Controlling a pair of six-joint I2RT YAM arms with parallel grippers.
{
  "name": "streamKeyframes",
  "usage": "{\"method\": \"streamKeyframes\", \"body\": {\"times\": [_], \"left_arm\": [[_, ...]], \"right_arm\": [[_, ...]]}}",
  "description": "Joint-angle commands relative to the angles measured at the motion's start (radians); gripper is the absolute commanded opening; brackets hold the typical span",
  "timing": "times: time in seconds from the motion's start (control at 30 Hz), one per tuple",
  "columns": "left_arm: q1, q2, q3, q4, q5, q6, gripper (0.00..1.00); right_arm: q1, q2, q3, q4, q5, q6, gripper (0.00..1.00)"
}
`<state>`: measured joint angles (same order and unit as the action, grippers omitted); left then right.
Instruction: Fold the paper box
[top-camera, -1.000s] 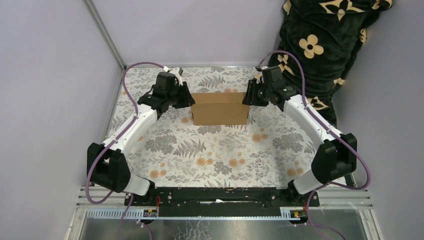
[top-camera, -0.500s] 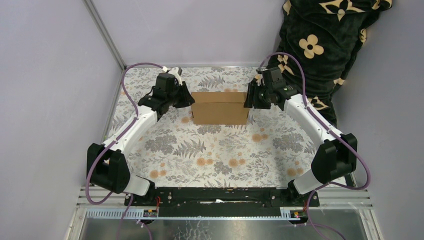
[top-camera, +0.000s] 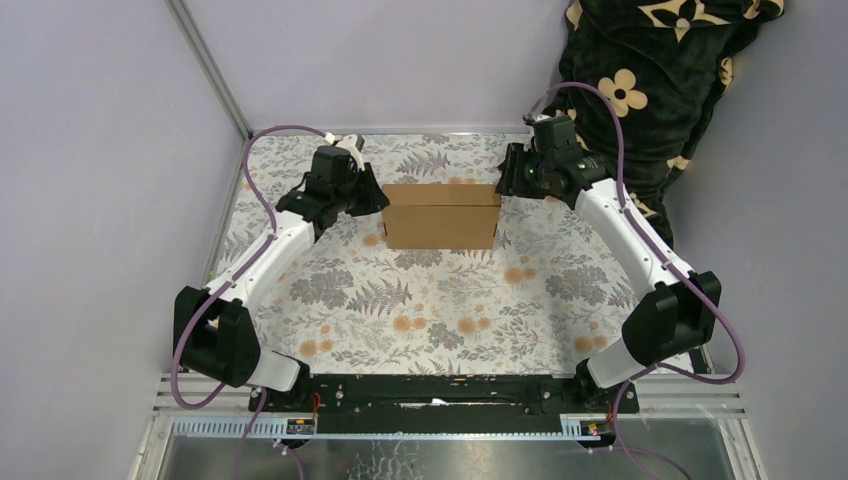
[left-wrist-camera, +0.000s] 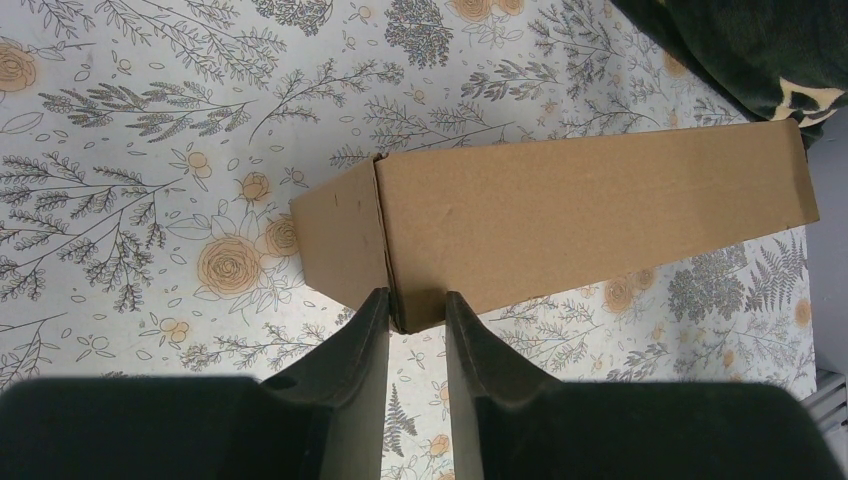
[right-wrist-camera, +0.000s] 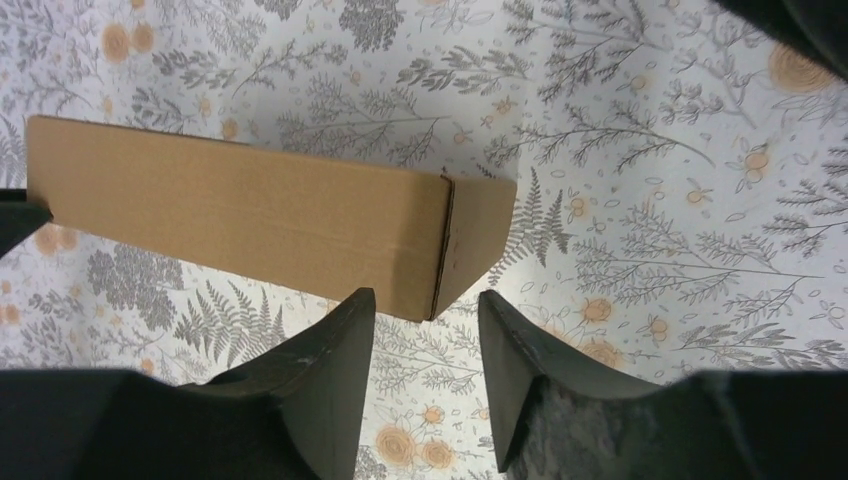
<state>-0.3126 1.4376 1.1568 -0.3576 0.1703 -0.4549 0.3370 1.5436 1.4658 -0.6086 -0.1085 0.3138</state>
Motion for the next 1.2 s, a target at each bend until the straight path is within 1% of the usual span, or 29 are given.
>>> {"method": "streamKeyframes", "body": {"times": [0.0, 0.1, 0.3, 0.43, 0.57, 0.9, 1.0, 1.07, 1.17], "left_arm": [[0.008, 0.045, -0.034, -0.119, -0.068, 0.038, 0.29], [0.008, 0.046, -0.031, -0.118, -0.067, 0.039, 0.29], [0.007, 0.051, -0.028, -0.119, -0.063, 0.039, 0.29], [0.007, 0.051, -0.031, -0.119, -0.062, 0.038, 0.29], [0.007, 0.045, -0.039, -0.114, -0.057, 0.036, 0.28], [0.008, 0.044, -0.041, -0.112, -0.05, 0.035, 0.28], [0.006, 0.042, -0.047, -0.112, -0.051, 0.035, 0.28], [0.007, 0.044, -0.046, -0.112, -0.051, 0.036, 0.28], [0.007, 0.042, -0.045, -0.112, -0.052, 0.036, 0.28]], "right_arm": [[-0.007, 0.026, 0.057, -0.011, 0.044, -0.01, 0.47], [-0.007, 0.038, 0.058, -0.009, 0.043, -0.012, 0.42], [-0.009, 0.056, 0.024, 0.004, 0.02, -0.014, 0.39], [-0.008, 0.055, -0.037, 0.003, 0.024, -0.016, 0.31], [-0.007, 0.038, -0.094, 0.007, 0.047, -0.016, 0.28], [-0.007, 0.064, -0.077, -0.018, 0.014, -0.037, 0.28], [-0.007, 0.03, -0.095, 0.027, -0.012, -0.027, 0.37], [-0.006, 0.018, -0.074, 0.023, -0.021, -0.027, 0.41], [-0.003, 0.016, 0.002, -0.02, -0.019, -0.042, 0.43]]}}
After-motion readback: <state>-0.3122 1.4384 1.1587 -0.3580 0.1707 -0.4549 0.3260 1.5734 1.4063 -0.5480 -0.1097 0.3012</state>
